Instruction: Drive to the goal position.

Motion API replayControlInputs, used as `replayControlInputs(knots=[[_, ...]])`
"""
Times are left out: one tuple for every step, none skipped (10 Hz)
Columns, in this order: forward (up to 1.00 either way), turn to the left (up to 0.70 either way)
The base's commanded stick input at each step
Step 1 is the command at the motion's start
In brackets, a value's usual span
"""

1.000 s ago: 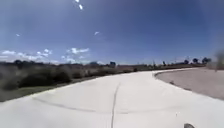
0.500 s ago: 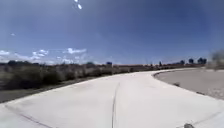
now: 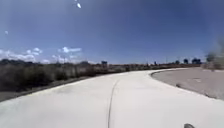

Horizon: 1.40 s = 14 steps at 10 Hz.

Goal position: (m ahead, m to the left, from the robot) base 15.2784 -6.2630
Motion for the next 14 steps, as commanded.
replayControlInputs(knots=[[1.00, 0.00], [1.00, 0.00], [1.00, -0.10], [1.00, -0.40], [1.00, -0.40], [1.00, -0.40], [1.00, -0.40], [1.00, -0.40], [1.00, -0.35], [1.00, -0.22], [1.00, -0.09], [1.00, 0.00], [1.00, 0.00], [1.00, 0.00]])
